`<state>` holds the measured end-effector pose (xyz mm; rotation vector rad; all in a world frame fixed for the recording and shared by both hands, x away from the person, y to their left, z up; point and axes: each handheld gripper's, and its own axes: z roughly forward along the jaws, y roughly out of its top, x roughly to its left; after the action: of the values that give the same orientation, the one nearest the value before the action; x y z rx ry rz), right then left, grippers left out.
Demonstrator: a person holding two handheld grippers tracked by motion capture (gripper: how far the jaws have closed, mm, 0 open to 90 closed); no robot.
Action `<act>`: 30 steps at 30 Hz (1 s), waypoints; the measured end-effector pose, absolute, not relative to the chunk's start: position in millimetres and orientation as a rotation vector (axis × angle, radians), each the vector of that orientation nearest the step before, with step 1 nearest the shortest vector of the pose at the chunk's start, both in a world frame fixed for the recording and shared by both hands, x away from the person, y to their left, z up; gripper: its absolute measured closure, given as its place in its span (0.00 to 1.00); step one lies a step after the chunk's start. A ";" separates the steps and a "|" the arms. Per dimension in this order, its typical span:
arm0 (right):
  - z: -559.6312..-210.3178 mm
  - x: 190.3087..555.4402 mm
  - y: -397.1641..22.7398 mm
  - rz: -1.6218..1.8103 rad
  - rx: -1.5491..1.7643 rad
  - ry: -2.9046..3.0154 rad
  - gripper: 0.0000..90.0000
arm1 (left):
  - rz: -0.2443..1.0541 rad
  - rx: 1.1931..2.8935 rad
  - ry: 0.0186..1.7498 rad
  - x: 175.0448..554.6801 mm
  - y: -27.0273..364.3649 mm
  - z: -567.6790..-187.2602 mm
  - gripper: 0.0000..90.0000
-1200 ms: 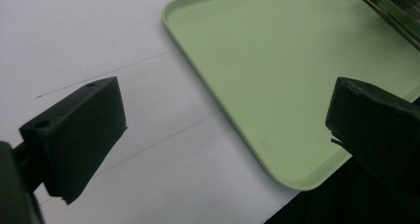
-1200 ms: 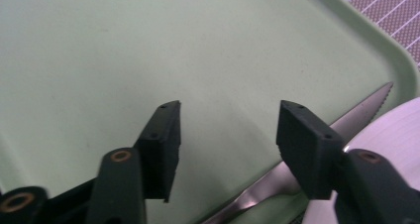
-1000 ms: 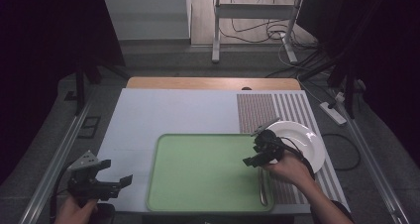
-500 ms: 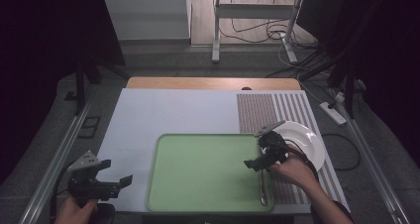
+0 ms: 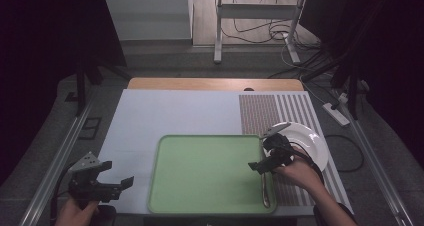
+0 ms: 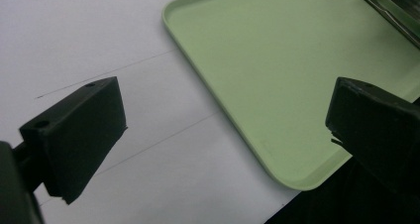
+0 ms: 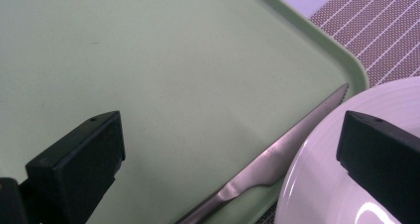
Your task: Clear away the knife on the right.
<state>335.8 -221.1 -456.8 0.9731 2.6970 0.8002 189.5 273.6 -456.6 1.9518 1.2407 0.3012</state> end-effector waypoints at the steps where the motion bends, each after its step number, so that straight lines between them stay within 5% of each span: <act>1: -456.4 335.4 -221.0 0.793 0.975 2.696 0.00 | 0.302 1.952 1.241 189.5 273.6 -456.6 0.02; 30: -447.1 294.2 -286.5 0.883 1.155 2.517 0.00 | 0.297 1.953 1.246 190.1 273.6 -456.7 0.02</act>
<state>294.2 -286.5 -447.1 1.1545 2.5169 0.8829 190.1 273.6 -456.7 1.9527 1.2458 0.2972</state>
